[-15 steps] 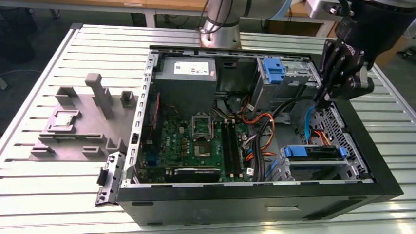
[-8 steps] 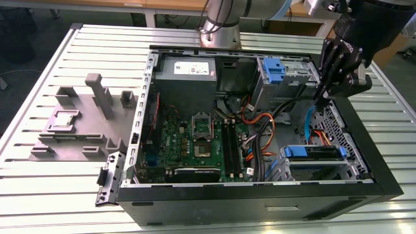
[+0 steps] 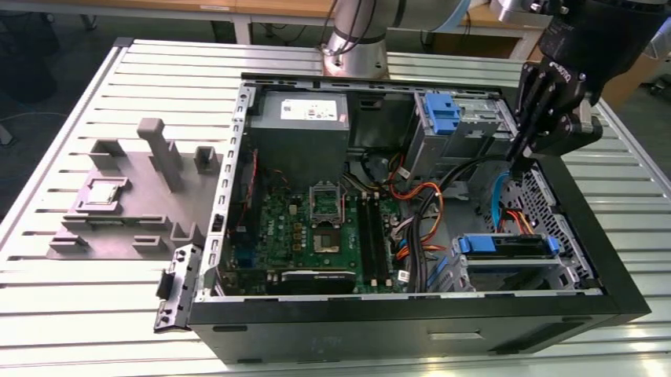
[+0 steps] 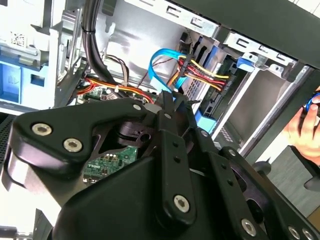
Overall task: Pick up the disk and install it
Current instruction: 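Insert the second disk wire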
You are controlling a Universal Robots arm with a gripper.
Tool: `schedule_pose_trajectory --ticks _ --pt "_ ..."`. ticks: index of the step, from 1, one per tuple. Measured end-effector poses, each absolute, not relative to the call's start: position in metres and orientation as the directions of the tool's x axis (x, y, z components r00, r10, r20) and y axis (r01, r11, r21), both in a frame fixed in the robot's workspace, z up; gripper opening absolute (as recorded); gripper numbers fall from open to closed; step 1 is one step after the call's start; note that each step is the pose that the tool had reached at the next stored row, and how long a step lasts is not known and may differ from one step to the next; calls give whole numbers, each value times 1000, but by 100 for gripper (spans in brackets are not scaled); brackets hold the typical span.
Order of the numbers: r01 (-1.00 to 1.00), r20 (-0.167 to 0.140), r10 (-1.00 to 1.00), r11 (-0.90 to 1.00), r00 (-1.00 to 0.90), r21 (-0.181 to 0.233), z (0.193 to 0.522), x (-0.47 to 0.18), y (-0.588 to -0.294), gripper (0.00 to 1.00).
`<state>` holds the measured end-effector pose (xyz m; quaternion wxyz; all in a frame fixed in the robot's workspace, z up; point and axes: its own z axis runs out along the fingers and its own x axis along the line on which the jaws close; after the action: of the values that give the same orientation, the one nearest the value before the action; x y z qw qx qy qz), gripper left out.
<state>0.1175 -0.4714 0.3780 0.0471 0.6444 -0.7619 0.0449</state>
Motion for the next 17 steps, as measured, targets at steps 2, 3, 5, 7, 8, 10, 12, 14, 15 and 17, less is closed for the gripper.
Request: schedule_pose_trajectory --ticks 2,3,5,7,8,10,12,14,15,17 --pt "-986 130 -978 165 -165 -8 378 118 -471 24" --pt "-986 130 -978 166 -165 -8 377 118 -471 24" --pt "-986 131 -978 166 -165 -8 377 118 -470 24" --pt "-986 133 -977 166 -165 -8 376 118 -470 24" --pt "-986 135 -977 165 -165 -8 376 118 -470 24" --pt "-986 139 -976 165 -165 -9 375 118 -469 24" --pt "-986 151 -975 165 -165 -11 374 118 -469 24" --pt "-986 169 -972 165 -165 -14 373 118 -469 24" --pt "-986 178 -970 165 -165 -16 373 118 -469 24" --pt "-986 193 -967 165 -165 -18 371 118 -469 24"
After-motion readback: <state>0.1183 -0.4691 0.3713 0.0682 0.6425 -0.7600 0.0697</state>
